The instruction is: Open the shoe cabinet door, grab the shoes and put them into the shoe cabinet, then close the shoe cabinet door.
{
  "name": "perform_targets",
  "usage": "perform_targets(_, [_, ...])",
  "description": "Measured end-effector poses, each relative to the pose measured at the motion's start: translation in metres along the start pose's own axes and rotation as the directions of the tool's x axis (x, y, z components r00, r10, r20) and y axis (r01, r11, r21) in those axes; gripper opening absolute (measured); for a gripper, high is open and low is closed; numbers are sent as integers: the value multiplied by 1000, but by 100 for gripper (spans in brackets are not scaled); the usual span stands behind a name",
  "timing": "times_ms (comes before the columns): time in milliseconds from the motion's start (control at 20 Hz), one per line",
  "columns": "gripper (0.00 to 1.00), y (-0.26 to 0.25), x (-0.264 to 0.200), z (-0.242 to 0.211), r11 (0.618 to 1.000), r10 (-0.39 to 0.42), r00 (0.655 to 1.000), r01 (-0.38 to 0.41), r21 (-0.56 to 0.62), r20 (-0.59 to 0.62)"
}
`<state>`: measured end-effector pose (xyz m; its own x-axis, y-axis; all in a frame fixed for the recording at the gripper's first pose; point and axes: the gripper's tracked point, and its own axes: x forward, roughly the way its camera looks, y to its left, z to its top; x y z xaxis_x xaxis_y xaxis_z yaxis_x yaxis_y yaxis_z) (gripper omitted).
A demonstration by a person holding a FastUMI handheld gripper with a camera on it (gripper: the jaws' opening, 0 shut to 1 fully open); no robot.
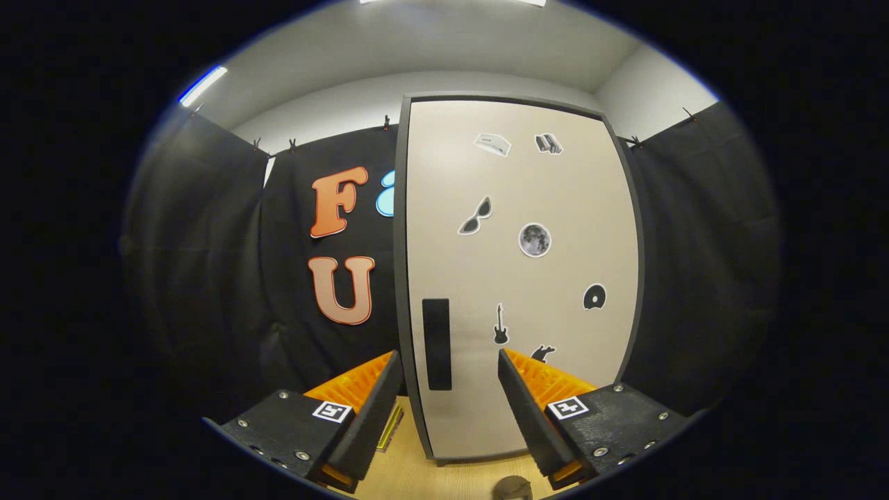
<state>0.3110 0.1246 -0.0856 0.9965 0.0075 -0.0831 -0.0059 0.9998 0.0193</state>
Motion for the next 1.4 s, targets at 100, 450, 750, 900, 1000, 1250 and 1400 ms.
perform_targets(100, [86, 3, 18, -9, 1000, 10, 1000, -10, -6, -13])
perform_targets(450, [76, 10, 68, -27, 1000, 16, 1000, -16, -12, -26])
perform_targets(750, [62, 12, 100, -42, 1000, 9, 999, -10, -26, -48])
perform_targets(900, [50, 13, 107, -46, 999, 4, 999, -6, -40, -53])
perform_targets(1000, [39, 14, 109, -46, 999, 3, 999, -4, -41, -47])
perform_targets(1250, [32, 15, 105, -48, 1000, 20, 997, -21, -12, -76])
perform_targets(1400, [30, 14, 103, -47, 999, 22, 998, -24, -28, -63])
